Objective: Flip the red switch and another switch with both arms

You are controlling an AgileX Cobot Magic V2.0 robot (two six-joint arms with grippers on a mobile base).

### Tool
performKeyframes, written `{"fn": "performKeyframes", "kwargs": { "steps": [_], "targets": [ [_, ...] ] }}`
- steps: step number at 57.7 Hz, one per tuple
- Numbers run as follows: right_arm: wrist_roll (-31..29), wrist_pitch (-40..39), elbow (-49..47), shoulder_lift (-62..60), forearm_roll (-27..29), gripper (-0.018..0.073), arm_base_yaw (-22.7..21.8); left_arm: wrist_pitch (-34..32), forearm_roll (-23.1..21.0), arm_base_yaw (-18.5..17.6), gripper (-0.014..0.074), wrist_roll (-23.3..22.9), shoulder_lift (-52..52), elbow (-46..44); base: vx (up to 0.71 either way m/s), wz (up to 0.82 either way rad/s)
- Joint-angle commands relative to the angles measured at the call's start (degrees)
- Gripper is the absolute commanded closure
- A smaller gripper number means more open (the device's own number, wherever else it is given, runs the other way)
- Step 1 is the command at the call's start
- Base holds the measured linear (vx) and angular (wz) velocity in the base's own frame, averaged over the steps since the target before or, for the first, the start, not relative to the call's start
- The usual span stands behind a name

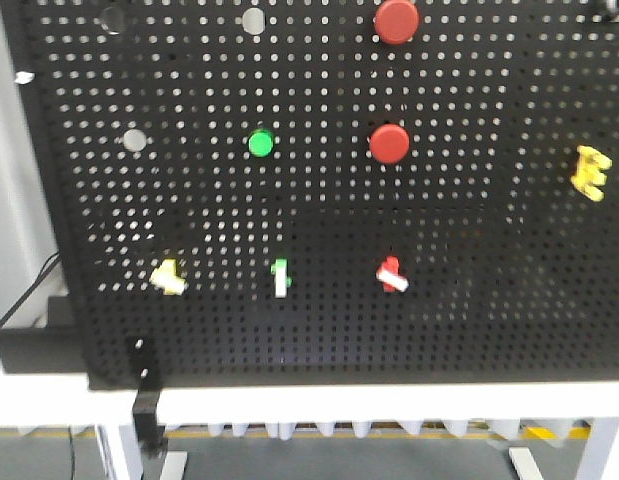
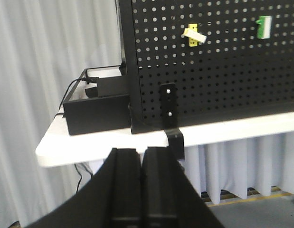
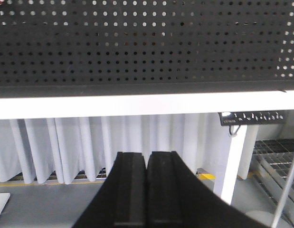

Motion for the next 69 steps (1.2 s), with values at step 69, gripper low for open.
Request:
{"fn": "performKeyframes", "kwargs": {
  "steps": [69],
  "targets": [
    [-0.7, -4.7, 0.3, -0.6, -0.1, 0.0566, -0.2, -4.9, -0.2, 0.1, 0.0594, -0.4, -0.5, 1.1, 0.1, 0.0]
  ]
}}
